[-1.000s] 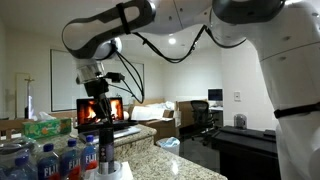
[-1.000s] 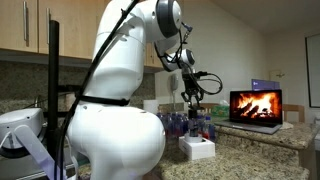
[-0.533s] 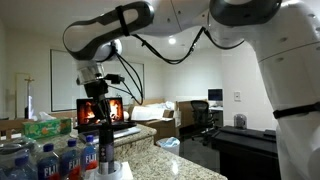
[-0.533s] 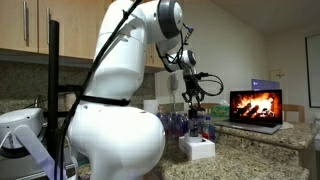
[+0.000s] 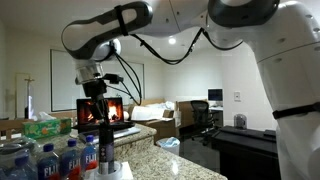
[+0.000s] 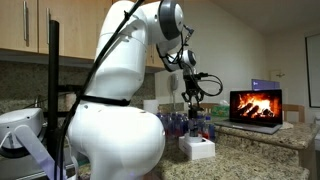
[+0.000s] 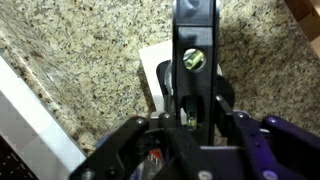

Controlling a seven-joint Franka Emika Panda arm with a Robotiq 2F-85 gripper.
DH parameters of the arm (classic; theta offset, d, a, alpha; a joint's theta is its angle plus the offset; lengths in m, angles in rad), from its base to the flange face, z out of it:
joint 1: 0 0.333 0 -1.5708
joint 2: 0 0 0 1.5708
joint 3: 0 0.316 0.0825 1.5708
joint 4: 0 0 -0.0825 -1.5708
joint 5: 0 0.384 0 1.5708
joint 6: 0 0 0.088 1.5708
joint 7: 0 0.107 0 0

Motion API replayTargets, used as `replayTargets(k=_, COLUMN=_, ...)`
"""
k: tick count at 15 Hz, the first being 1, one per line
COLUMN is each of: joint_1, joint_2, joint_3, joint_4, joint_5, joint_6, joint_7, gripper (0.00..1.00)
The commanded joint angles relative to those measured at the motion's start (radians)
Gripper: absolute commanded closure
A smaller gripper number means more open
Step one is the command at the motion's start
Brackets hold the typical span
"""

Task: Pick up the seal tape and the other two objects and place them on top of the box over the counter

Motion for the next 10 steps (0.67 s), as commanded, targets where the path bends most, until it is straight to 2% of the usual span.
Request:
replayTargets(k=1, joint_1=-0.004, joint_2=0.009, joint_3=0.004, joint_4=0.029, joint_5=0.024, joint_6=-0.039, joint_7=-0.008, gripper=0.84)
replayTargets(k=10, joint_1=-0.002, joint_2=0.026, joint_3=0.007, joint_4=0.056, joint_5=0.026, joint_6=-0.077, joint_7=-0.007, gripper=0.84)
